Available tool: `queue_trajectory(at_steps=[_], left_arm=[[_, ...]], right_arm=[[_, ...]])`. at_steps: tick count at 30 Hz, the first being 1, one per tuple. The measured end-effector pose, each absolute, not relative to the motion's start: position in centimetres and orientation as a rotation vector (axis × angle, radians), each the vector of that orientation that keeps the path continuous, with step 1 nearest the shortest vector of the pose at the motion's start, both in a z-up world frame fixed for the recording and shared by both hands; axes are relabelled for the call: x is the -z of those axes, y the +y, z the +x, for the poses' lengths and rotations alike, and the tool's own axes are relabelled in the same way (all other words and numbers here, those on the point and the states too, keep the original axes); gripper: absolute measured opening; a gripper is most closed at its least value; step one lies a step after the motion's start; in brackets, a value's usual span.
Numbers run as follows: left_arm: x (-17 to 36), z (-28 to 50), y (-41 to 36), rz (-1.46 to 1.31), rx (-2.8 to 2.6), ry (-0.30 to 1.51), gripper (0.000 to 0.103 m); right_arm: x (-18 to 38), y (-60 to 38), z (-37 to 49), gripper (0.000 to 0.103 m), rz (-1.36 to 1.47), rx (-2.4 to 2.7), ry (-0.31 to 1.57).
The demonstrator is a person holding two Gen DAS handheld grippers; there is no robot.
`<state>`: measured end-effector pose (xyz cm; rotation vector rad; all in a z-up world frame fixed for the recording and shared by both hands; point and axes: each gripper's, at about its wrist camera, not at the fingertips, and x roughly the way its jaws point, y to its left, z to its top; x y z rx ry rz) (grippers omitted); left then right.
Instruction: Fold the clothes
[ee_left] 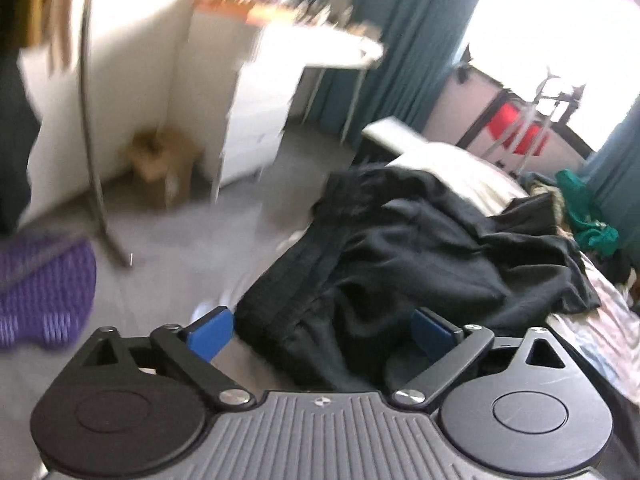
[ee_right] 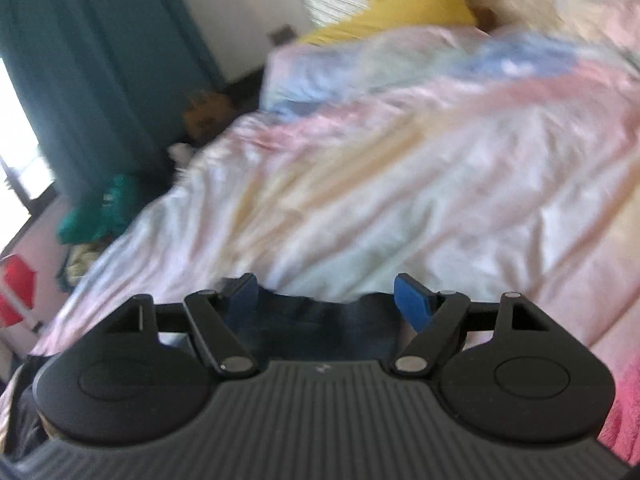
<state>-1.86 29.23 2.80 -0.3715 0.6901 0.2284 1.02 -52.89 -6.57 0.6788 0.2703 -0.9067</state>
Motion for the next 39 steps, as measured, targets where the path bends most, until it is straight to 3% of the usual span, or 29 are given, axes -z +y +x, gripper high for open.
queue_trajectory(at_steps=[10,19,29,39], left_arm=[[-5.8,2.2,13.5,-0.171,-0.035,0.538,0.101],[-2.8,7.2,-0.3,0.002,0.116,0.476,0.101],[2.9,10.6,-0.8,0.028,0.121,0.483,0.101],[4.7,11.3,-1.0,0.086,0.117,0.476,0.101]], right_arm=[[0.6,-43.0,4.2,0.077,0.48,0.471,0.272],[-0.1,-34.3,6.1,0.077,0.355,0.207,0.27],[2.6,-29.4,9.8,0.077,0.259,0.125,0.314],[4.6,-28.0,11.4,0.077,0.252,0.083,0.357]])
